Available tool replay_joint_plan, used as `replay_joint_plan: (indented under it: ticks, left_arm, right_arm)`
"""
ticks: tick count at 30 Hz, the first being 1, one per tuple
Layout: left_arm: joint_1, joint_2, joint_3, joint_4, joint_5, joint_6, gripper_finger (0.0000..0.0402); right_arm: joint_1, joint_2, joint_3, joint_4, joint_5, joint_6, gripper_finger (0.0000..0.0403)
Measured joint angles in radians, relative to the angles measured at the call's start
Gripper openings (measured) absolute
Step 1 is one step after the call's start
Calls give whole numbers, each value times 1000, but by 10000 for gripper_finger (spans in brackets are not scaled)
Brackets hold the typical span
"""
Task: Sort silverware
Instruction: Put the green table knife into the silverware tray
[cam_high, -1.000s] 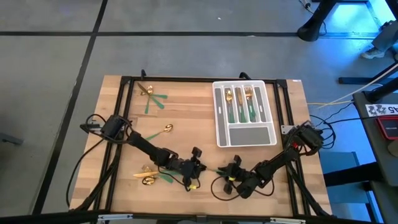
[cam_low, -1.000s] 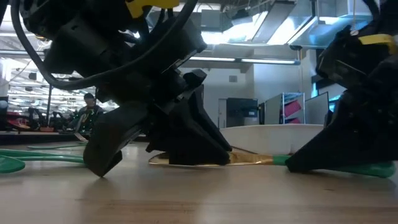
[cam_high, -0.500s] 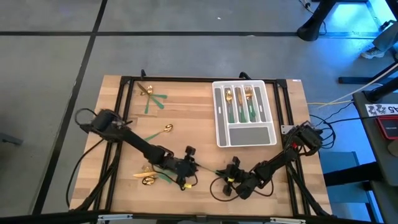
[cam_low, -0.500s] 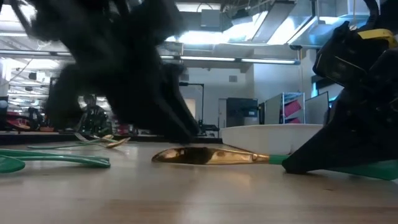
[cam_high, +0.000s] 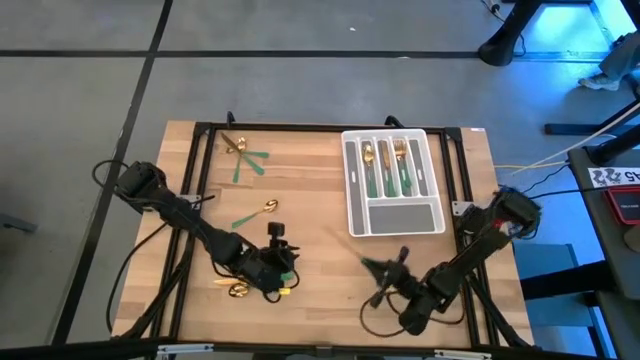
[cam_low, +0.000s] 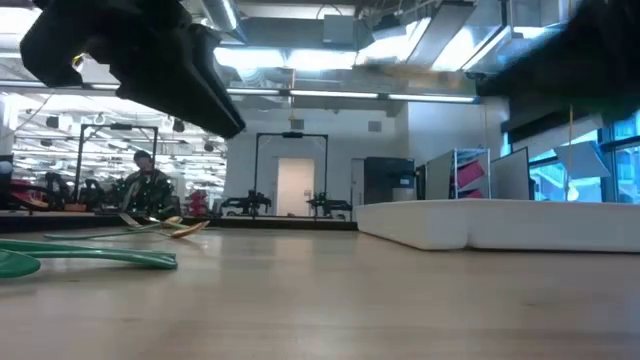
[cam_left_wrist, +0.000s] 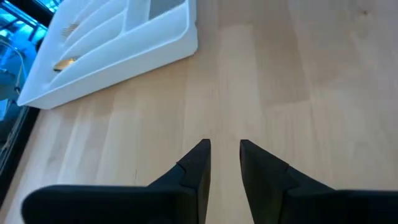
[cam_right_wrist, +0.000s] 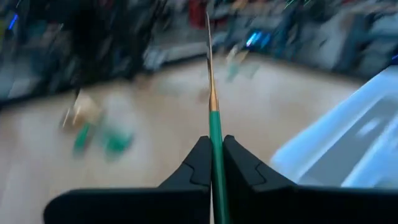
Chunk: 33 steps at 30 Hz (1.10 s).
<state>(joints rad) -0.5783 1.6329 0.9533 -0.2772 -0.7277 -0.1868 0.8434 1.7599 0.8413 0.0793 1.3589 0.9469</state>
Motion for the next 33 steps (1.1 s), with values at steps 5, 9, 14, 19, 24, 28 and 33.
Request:
replay_joint_plan:
  ticks: [5,9,14,19,24,28,33]
  left_arm:
    - [-31,20,1,-11,-5,-46,68]
    - [-49,21,-2,-36,-22,-94,63]
    - [-71,21,-40,-17,-67,-174,62]
    - [-88,21,-102,-19,-108,-295,59]
    - [-105,21,-144,-11,-145,-364,58]
    - [-110,21,-165,3,-155,-387,58]
    - [-112,20,-189,85,-156,-346,58]
  right_arm:
    - [-101,-227,1,-248,73,-5,15]
    - [-297,-388,2,-511,-105,78,15]
    - [-626,-432,2,-788,-372,217,14]
    - [-881,-392,-14,-867,-512,225,14]
    - [-1010,-338,-14,-830,-654,154,15]
    - [-1052,-280,-14,-825,-715,148,17]
    - [-1064,-202,-14,-752,-722,123,14]
